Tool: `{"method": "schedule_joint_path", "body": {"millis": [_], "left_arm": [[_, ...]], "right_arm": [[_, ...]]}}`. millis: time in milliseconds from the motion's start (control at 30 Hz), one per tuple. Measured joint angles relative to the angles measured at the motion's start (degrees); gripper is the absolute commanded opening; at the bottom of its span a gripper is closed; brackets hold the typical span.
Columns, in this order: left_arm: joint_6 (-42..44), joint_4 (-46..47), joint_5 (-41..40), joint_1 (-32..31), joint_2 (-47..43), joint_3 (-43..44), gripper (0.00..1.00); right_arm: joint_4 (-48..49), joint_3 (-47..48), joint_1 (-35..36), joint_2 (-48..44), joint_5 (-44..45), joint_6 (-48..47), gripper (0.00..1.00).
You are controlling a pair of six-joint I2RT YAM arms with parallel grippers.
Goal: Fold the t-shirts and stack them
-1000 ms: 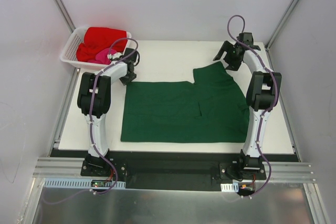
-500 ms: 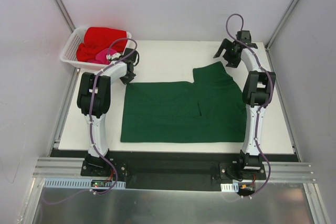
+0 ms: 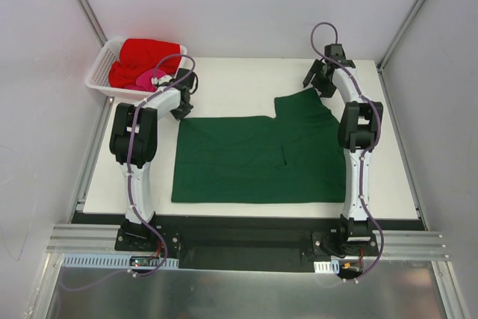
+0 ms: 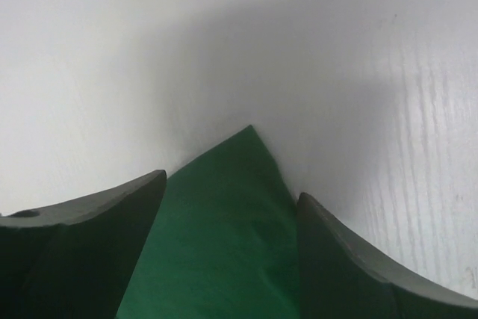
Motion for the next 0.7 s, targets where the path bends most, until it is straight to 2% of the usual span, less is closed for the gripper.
{"method": "schedule_joint_path", "body": {"millis": [33,100,133,167,200,300,467,700], "left_arm": [[0.02,-0.02,0.02,0.00,0.00,0.02,0.00],[0.07,0.00,0.09,0.00,0.00,0.04,0.00],[0.07,-0.02,0.11,0.00,0.00,0.07,0.00],[0.07,-0.04,0.17,0.00,0.00,0.07,0.00],[0.09,-0.02,0.22,0.00,0.00,0.07,0.00],[0.07,-0.04,0.28,0.02,0.00,0.07,0.00],[0.22,-0.02,0.52,0.02,-0.09,0.07,0.00],[0.24,0.94,2.25,0.11,-1.16,-1.51,0.00]], "right_arm": [[-0.57,0.57,0.31,0.35,0.92,0.37,0.64],[-1.11,0.90,0.83,0.59,2.91,1.03,0.58],[-1.40,0.90,1.01,0.61,3.72,1.44,0.47],[-1.86,0.90,1.09,0.61,4.44,1.92,0.40],[-2.14,0.90,1.09,0.66,4.81,1.99,0.26],[-3.48,0.98,1.09,0.85,4.94,3.26,0.06],[-3.56,-0.22,0.50,0.48,4.90,4.63,0.02],[-1.55,-11.63,-1.25,-6.10,3.26,5.40,0.01]]}}
